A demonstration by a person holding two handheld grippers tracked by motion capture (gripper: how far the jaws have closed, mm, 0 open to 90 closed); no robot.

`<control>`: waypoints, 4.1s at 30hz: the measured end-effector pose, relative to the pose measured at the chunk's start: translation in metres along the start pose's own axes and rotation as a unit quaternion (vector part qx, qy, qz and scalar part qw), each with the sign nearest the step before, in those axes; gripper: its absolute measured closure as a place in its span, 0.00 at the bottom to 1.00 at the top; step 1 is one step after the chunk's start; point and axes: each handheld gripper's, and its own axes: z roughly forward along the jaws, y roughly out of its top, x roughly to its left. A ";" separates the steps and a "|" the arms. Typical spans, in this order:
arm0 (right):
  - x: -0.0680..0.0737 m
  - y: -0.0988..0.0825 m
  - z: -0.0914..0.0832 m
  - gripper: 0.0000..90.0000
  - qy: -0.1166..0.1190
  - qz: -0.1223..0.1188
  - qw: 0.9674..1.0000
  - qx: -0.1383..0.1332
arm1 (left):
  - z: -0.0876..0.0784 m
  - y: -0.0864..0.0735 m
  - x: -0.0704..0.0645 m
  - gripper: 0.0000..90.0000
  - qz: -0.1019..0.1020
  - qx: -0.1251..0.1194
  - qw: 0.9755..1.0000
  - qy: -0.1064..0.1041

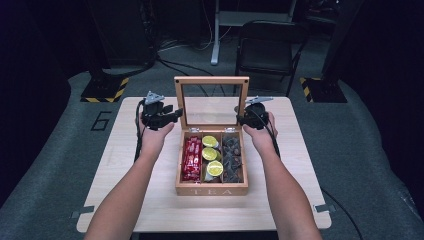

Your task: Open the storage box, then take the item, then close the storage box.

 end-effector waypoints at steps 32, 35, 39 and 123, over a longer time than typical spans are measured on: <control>-0.004 0.005 0.010 0.72 -0.004 0.026 1.000 0.007 | -0.010 -0.008 -0.022 0.58 0.037 0.022 0.998 -0.039; -0.003 0.007 0.012 0.71 -0.008 0.027 1.000 0.011 | -0.013 -0.008 -0.021 0.58 0.040 0.023 0.998 -0.038; -0.004 0.007 0.014 0.71 -0.011 0.021 1.000 0.014 | -0.015 -0.010 -0.019 0.58 0.040 0.023 0.998 -0.035; 0.073 -0.045 -0.070 0.34 0.132 -0.105 0.986 -0.010 | -0.026 -0.027 -0.015 0.43 0.046 0.047 0.996 -0.054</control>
